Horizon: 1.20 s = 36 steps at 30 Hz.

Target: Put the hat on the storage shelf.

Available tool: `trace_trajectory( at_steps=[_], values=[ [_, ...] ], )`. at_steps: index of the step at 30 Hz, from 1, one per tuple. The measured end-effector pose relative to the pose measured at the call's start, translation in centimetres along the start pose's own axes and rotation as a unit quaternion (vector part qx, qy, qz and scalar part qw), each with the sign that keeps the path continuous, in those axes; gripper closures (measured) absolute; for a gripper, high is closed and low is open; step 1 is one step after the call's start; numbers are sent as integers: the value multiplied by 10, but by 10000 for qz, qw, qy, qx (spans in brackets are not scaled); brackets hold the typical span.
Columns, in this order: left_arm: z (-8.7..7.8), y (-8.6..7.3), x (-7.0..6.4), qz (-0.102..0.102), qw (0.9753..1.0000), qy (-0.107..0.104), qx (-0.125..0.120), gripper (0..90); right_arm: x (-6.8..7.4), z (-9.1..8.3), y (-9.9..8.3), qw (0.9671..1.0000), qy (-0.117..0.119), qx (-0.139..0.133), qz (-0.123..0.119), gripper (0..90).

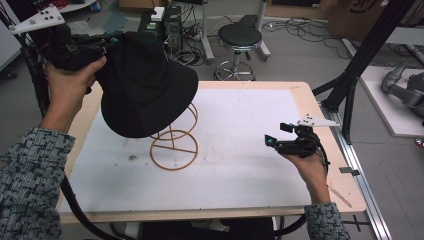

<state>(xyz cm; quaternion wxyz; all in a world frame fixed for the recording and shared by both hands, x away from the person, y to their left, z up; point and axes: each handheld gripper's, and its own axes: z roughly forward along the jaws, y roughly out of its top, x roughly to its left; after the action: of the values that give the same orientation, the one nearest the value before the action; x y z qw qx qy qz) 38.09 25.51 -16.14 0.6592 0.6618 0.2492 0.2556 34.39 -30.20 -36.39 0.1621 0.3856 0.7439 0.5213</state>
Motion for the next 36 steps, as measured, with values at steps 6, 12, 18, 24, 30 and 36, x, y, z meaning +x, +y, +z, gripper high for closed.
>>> trace_trajectory(
  at_steps=[6,12,18,24,30,36],
  values=[
    [7,-7,-10,27,9999,-107,60,879,1,0,1,10000,12,-6,-5,129],
    [15,-14,-20,40,9997,-226,115,879,1,0,1,10000,24,-21,-18,129],
    [25,-22,-30,106,9990,-331,266,879,1,-1,1,10000,19,-38,-13,129],
    [31,-30,-36,152,9983,-348,449,879,0,-1,1,10000,17,-41,13,129],
    [32,-37,-38,169,9976,-365,560,878,0,-1,1,10000,30,-38,5,129],
    [33,-49,-41,68,9973,-388,621,878,-2,-3,1,10000,17,-69,7,129]
  ],
)
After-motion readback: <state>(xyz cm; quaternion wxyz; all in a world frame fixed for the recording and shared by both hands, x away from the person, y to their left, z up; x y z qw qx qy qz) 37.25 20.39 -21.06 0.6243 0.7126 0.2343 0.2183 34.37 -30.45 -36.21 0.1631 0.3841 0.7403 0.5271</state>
